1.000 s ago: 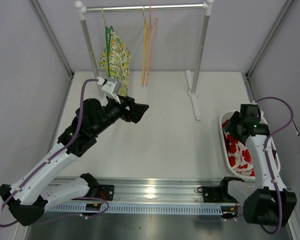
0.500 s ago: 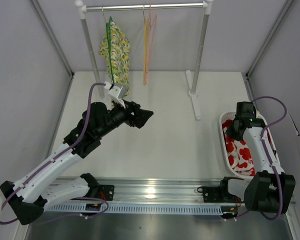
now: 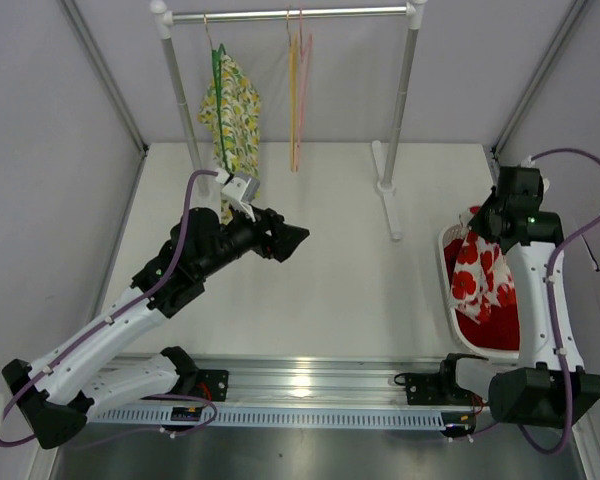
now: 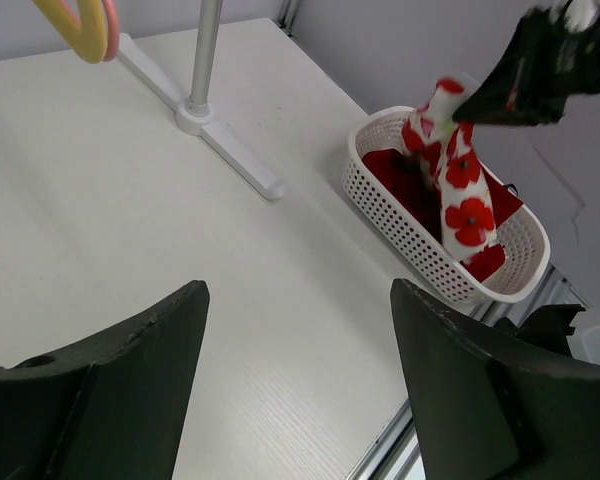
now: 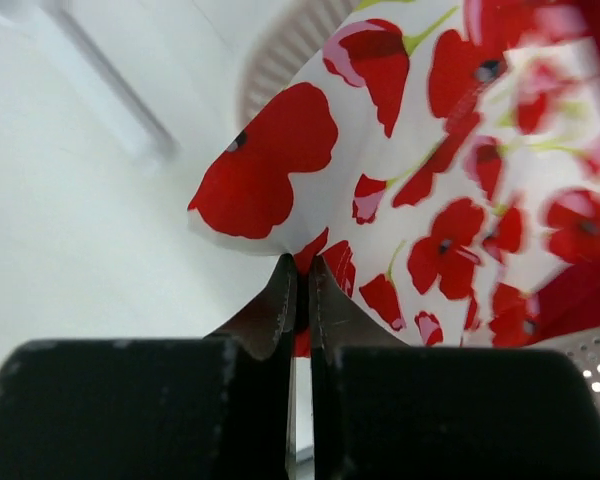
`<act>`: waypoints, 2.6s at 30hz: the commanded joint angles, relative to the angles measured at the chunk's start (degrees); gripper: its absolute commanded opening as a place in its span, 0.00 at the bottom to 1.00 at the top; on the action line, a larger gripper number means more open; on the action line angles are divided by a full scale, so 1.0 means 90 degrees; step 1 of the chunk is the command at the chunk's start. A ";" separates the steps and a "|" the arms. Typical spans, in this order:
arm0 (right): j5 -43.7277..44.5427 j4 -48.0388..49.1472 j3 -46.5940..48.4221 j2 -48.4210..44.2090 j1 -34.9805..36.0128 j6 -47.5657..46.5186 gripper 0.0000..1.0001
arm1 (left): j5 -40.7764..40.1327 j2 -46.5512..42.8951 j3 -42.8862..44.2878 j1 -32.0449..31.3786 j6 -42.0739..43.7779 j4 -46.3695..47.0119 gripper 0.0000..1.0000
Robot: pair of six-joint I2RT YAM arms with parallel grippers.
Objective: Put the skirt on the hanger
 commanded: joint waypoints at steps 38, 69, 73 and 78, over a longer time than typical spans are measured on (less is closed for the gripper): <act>0.1090 0.1423 -0.1147 0.1213 0.5079 0.1540 0.64 | -0.0072 0.0359 -0.2251 -0.0088 -0.0997 0.0968 0.77; 0.1384 0.1559 -0.2005 0.1811 0.8029 0.3465 0.50 | -0.0014 0.3611 -0.2263 -0.0078 -0.1241 0.2747 0.62; 0.1296 0.1725 -0.2445 0.1733 0.8196 0.3758 0.51 | -0.0013 0.3787 -0.2225 -0.0078 -0.1300 0.2777 0.62; 0.1375 0.1667 -0.2572 0.1849 0.8450 0.3944 0.54 | -0.0121 0.4070 -0.2049 -0.0078 -0.1251 0.2689 0.57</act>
